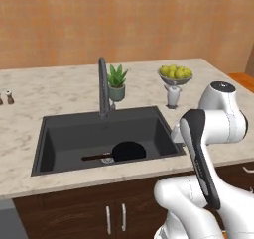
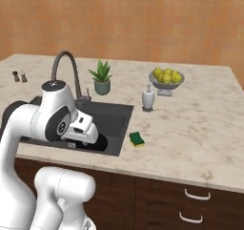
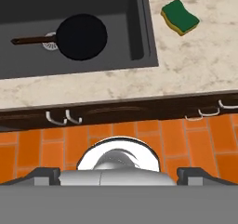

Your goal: Pick the pan and sponge and place them into the sink. Then turn on the water.

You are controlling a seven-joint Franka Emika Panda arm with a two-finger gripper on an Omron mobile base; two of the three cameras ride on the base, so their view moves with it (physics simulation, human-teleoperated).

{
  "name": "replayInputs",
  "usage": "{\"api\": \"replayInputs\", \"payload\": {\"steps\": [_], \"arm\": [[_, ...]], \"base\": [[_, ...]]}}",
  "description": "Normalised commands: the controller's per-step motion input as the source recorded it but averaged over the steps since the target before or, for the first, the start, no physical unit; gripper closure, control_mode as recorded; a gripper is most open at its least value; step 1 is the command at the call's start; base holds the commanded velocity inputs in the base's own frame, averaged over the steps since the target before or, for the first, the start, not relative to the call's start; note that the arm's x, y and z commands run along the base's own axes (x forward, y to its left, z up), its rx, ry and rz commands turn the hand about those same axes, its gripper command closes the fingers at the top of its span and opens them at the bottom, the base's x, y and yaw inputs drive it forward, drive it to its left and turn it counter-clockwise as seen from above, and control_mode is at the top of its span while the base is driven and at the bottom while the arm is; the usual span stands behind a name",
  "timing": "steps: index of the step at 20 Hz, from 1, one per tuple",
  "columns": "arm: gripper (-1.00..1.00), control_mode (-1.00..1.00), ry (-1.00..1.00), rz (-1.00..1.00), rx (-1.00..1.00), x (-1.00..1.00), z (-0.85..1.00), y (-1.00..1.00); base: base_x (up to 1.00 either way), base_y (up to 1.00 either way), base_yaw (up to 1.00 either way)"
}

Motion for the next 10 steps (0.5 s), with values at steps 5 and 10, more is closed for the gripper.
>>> {"api": "replayInputs", "payload": {"steps": [5,10], "arm": [[-1.0,1.0,0.0,0.0,0.0,0.0,0.0,0.0],[-1.0,1.0,0.0,0.0,0.0,0.0,0.0,0.0]], "base": [[0.46,0.0,0.0],[0.53,0.0,0.0]]}}
